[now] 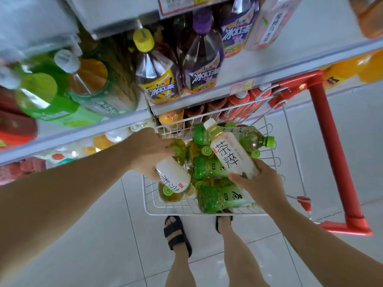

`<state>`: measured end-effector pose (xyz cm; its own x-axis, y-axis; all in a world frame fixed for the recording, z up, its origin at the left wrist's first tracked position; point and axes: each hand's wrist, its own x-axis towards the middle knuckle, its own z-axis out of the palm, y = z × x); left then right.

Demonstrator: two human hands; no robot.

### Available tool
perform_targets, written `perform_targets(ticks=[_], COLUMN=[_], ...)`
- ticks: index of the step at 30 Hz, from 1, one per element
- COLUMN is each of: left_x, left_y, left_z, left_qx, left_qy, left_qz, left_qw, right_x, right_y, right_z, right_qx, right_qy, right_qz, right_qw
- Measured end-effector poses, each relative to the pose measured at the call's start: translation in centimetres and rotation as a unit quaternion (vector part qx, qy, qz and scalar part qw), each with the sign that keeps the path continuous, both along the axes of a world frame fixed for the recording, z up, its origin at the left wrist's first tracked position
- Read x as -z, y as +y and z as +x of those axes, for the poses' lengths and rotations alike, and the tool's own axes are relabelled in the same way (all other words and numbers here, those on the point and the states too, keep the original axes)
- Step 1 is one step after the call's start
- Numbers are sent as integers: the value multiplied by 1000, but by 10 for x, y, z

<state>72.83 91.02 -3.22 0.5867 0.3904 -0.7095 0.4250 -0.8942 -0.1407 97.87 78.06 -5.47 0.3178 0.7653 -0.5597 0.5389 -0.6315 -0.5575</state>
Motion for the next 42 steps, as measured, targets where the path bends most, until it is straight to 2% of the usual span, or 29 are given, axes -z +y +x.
perform_targets(ticks=[2,6,10,14,16,18,20,25,28,33,37,39,42], left_x=[-23,-97,-174,-239,-292,-321,-361,-467,-518,-590,-640,-660,-683], left_y=[-2,-15,-32,-48,-60,-57,-58,-58,-58,-50,-39,-28,-7], left_z=[-12,-29,-35,-40,-47,-44,-47,-55,-53,-40,-28,-16,4], left_qx=[-40,-133,-212,-271,-226,-248,-235,-232,-226,-206,-181,-175,-166], left_qy=[-42,-119,-238,-295,-334,-359,-382,-514,-560,-617,-673,-705,-764], left_qz=[1,76,141,202,256,263,298,355,385,418,437,440,425], left_qw=[998,981,937,894,878,860,843,746,698,634,569,527,456], right_x=[-22,-80,-144,-205,-265,-288,-329,-439,-495,-583,-646,-673,-701], right_y=[1,5,2,10,4,16,19,35,47,68,87,98,118], right_z=[-2,-13,-27,-38,-44,-47,-52,-63,-64,-64,-59,-60,-63], right_qx=[12,34,69,121,143,145,153,137,115,92,64,40,-5], right_qy=[11,45,86,109,120,131,168,210,205,230,240,243,232], right_qz=[15,68,145,235,335,381,449,577,627,704,754,770,778], right_qw=[1000,996,983,958,924,904,864,778,743,666,609,588,584])
